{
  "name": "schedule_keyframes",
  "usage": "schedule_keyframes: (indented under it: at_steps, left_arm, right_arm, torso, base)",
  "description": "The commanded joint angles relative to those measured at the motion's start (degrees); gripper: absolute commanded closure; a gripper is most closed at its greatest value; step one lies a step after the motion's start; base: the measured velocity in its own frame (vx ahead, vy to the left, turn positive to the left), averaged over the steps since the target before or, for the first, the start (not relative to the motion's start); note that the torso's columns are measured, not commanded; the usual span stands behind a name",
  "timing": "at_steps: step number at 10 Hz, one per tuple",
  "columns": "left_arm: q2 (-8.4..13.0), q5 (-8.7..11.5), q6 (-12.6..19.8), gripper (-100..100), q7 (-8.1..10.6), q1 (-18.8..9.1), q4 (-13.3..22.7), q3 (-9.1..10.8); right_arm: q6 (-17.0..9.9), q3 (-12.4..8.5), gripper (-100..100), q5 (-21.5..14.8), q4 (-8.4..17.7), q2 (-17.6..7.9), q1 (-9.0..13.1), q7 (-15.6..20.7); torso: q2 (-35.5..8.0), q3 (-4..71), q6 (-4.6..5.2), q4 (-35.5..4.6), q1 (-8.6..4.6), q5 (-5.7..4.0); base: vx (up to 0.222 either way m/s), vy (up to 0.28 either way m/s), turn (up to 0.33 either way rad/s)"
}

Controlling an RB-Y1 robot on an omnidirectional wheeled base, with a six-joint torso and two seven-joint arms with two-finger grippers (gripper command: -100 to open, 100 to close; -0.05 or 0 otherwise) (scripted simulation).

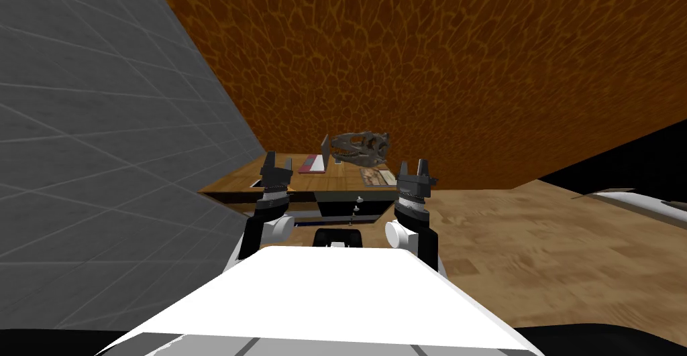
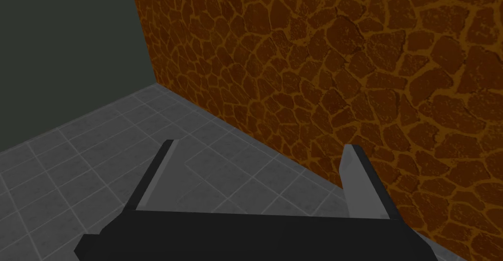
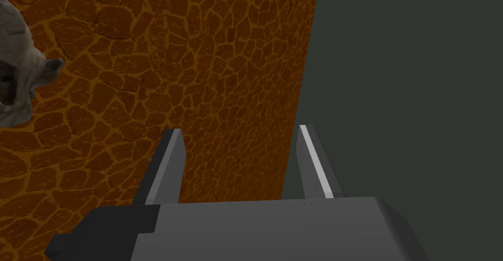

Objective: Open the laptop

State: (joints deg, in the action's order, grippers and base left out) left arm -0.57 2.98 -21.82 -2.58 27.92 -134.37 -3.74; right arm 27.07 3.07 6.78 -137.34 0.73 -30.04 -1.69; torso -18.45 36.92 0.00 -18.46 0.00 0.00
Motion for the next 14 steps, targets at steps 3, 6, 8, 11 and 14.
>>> schedule_keyframes:
  at_steps: [3, 6, 8, 11, 14]
  left_arm:
    - [0.0, 0.0, 0.0, 0, 0.0, 0.0, 0.0, 0.0]
    - [3.3, 0.2, 1.6, -100, 0.87, -1.6, 1.0, 0.0]
    - [5.6, 0.5, 4.1, -100, 2.13, -3.9, 2.5, -0.03]
    - [7.8, 1.1, 9.3, -100, 4.82, -9.1, 5.6, -0.11]
    - [8.6, 1.6, 13.9, -100, 7.04, -13.5, 8.0, -0.21]
  right_arm:
    - [0.0, 0.0, 0, 0.0, 0.0, 0.0, 0.0, 0.0]
    - [0.0, 0.0, 0, 0.0, 0.0, 0.0, 0.0, 0.0]
    - [0.0, 0.0, 0, 0.0, 0.0, 0.0, 0.0, 0.0]
    - [0.0, 0.0, 0, 0.0, 0.0, 0.0, 0.0, 0.0]
    - [0.0, 0.0, 0, 0.0, 0.0, 0.0, 0.0, 0.0]
  torso:
    - [-12.7, 25.3, 0.0, -12.7, 0.0, 0.0]
    - [-23.1, 46.2, 0.0, -23.0, -0.02, 0.0]
    - [-23.8, 47.6, 0.0, -23.8, -0.06, -0.01]
    - [-23.8, 47.6, 0.0, -23.8, -0.05, -0.01]
    - [-23.8, 47.6, 0.01, -23.8, 0.06, 0.02]
  base:
    - [0.0, 0.0, 0.0]
    - [-0.003, -0.012, 0.018]
    - [-0.019, -0.043, 0.044]
    - [-0.021, -0.068, 0.062]
    - [-0.018, -0.063, 0.064]
